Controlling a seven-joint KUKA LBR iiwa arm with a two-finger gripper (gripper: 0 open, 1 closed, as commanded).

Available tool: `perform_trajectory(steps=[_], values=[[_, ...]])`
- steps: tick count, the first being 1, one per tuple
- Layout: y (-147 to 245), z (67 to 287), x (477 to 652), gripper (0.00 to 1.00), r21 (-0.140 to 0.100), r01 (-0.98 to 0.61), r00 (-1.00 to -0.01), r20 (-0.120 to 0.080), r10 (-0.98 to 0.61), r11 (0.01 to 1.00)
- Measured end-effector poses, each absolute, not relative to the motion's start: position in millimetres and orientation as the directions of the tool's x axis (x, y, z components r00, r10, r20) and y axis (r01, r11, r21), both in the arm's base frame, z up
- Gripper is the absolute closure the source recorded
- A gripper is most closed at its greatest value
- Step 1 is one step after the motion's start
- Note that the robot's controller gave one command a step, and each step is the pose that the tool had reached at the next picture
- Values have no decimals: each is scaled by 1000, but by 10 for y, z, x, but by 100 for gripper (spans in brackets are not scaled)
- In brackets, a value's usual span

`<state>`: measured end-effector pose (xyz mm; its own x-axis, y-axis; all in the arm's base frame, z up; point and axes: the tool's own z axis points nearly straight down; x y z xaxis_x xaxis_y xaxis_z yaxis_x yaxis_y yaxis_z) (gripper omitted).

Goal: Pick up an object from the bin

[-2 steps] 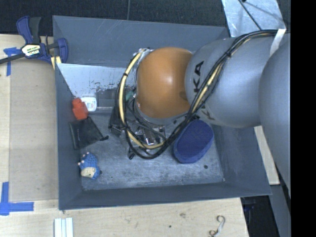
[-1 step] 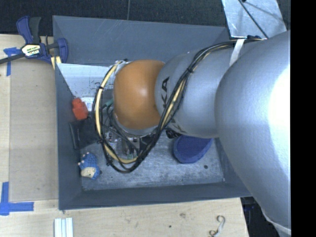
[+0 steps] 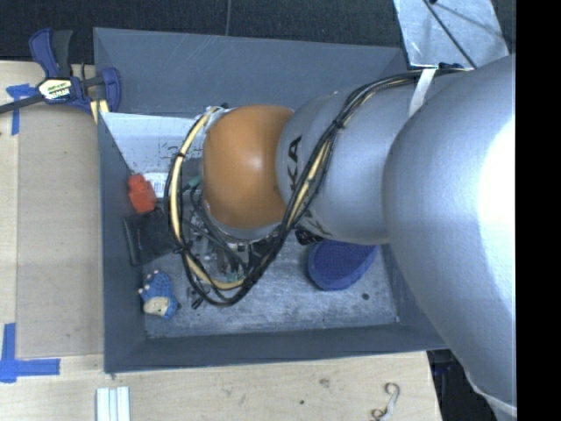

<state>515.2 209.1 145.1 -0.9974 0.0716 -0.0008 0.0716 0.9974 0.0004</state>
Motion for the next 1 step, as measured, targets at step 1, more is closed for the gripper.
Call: perform_trajectory(steps=[1], values=[[2391, 688, 5139, 0, -1, -243, -970, 2, -243, 970]])
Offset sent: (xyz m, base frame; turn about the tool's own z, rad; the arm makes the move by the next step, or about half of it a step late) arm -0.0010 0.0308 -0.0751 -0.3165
